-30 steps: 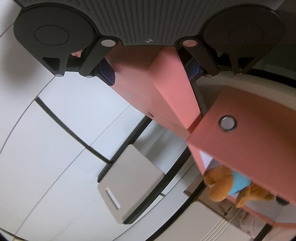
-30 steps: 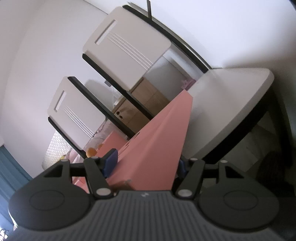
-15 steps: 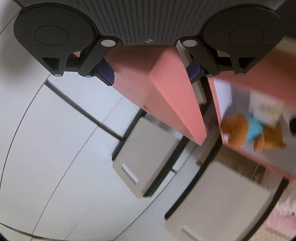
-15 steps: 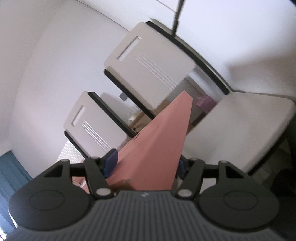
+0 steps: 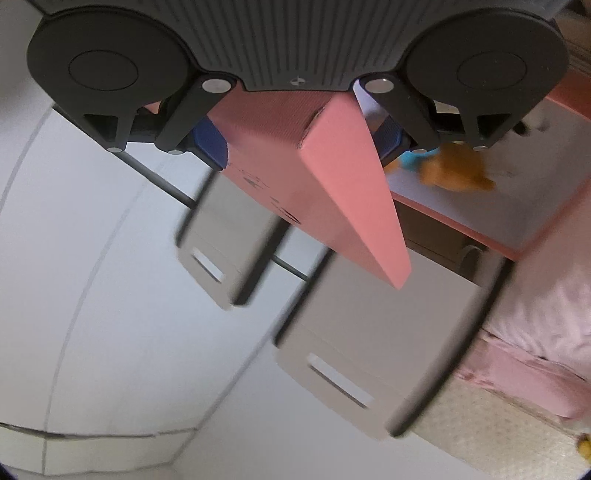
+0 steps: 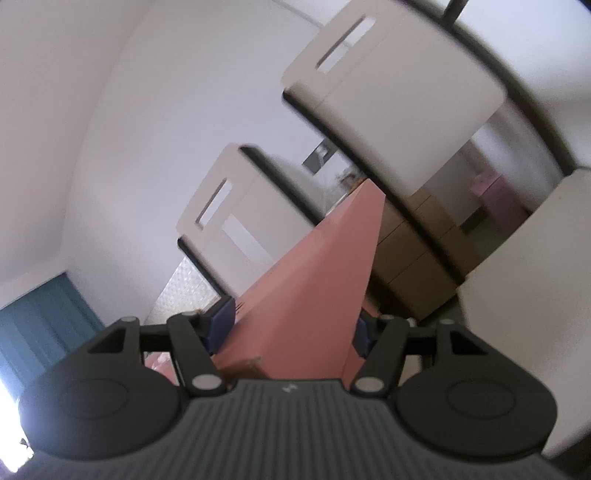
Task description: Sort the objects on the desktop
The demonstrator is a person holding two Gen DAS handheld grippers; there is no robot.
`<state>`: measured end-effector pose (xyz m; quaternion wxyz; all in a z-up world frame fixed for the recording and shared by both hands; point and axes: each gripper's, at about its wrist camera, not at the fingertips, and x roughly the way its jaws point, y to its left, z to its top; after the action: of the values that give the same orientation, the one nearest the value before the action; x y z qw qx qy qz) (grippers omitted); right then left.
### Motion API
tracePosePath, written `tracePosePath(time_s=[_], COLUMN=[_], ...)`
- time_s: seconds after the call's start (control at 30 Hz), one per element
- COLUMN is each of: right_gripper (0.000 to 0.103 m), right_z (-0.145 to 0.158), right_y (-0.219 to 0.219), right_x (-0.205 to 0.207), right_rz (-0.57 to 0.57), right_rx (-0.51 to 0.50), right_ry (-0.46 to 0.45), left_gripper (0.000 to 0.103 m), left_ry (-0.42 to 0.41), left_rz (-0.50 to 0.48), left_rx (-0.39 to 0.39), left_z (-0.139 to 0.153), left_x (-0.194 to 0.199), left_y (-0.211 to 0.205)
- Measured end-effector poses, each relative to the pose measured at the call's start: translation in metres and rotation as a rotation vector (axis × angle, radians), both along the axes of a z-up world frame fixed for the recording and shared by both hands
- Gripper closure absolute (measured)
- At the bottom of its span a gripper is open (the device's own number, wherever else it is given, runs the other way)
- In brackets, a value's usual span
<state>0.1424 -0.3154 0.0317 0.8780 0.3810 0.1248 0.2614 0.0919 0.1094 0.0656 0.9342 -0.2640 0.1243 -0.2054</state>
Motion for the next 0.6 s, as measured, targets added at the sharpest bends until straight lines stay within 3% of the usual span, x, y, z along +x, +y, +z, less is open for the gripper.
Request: tracePosePath(time_s=[0.33, 0.6], right_gripper=[0.039, 0.038], right_z=[-0.038, -0.070], right_y=[0.084, 0.117], right_x=[0.055, 0.076], right_rz=[0.093, 0.115], right_rx=[-0.007, -0.043], right_ry=[0.016, 0.023], left_gripper=[0.018, 0.018], left_ry=[0.074, 0.154], left_rz=[0.219, 0.280], left_rx=[-0.020, -0.046], left_z=[-0.024, -0.055], left_x=[0.014, 0.031], left_y=[0.053, 0.078])
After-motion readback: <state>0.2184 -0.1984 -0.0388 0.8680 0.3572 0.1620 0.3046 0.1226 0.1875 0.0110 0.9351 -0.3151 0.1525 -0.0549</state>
